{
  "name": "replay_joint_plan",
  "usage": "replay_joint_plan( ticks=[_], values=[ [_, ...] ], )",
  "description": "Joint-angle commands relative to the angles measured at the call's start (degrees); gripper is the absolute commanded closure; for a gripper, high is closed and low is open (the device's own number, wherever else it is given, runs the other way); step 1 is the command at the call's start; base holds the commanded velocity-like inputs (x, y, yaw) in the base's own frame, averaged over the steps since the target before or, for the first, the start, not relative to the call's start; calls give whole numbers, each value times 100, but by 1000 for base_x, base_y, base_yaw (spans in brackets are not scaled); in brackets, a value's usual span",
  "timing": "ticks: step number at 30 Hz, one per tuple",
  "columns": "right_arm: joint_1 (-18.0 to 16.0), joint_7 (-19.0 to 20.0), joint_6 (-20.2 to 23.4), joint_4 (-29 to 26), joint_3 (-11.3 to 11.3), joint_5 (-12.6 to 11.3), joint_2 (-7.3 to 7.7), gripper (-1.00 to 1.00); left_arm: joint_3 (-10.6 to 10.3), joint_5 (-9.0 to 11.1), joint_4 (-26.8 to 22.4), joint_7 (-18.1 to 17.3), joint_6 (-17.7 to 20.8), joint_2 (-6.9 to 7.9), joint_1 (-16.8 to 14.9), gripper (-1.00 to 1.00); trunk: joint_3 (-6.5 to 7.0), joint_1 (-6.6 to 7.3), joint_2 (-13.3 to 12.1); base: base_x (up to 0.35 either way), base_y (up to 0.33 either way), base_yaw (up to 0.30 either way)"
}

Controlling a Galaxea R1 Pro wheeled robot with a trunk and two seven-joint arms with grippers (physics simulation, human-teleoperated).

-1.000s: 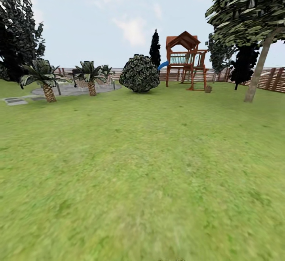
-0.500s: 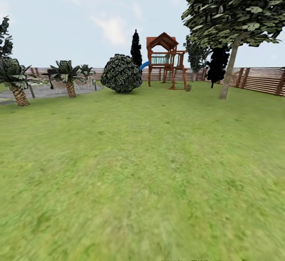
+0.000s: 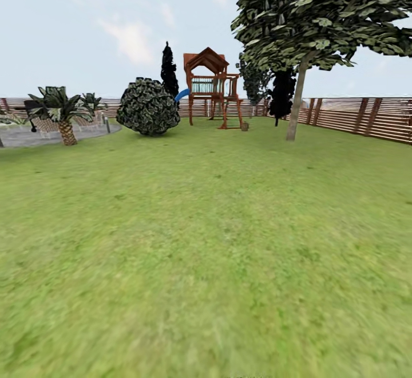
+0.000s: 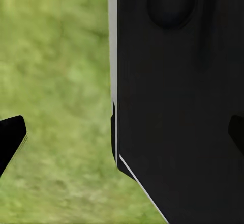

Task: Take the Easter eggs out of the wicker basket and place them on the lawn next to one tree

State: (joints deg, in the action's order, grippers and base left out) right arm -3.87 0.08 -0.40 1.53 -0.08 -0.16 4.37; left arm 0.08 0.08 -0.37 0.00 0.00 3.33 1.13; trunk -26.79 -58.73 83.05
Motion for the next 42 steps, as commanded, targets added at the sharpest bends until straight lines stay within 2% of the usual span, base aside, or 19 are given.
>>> replay_joint_plan(
  ticks=[1, 26, 33, 42],
  values=[
    [-8, 1, -4, 14, 0, -2, 0, -100, 1, 1, -2, 0, 0, 1, 1, -100, -4, 0, 2, 0, 0, -297],
    [-8, -3, -4, 14, -9, -2, 3, -100, 1, 1, -3, 0, 0, 1, 1, -100, -4, 0, 2, 0, 0, -292],
    [-8, -16, 4, 14, 6, 5, 3, -100, 1, 1, -1, 0, 0, 1, 1, -100, -4, 0, 2, 6, 0, -37],
    [-8, -17, 5, 14, 17, 31, 3, -100, 1, -26, 2, -27, 9, 13, 1, -100, -4, 0, 2, 298, 0, -1]
  ],
)
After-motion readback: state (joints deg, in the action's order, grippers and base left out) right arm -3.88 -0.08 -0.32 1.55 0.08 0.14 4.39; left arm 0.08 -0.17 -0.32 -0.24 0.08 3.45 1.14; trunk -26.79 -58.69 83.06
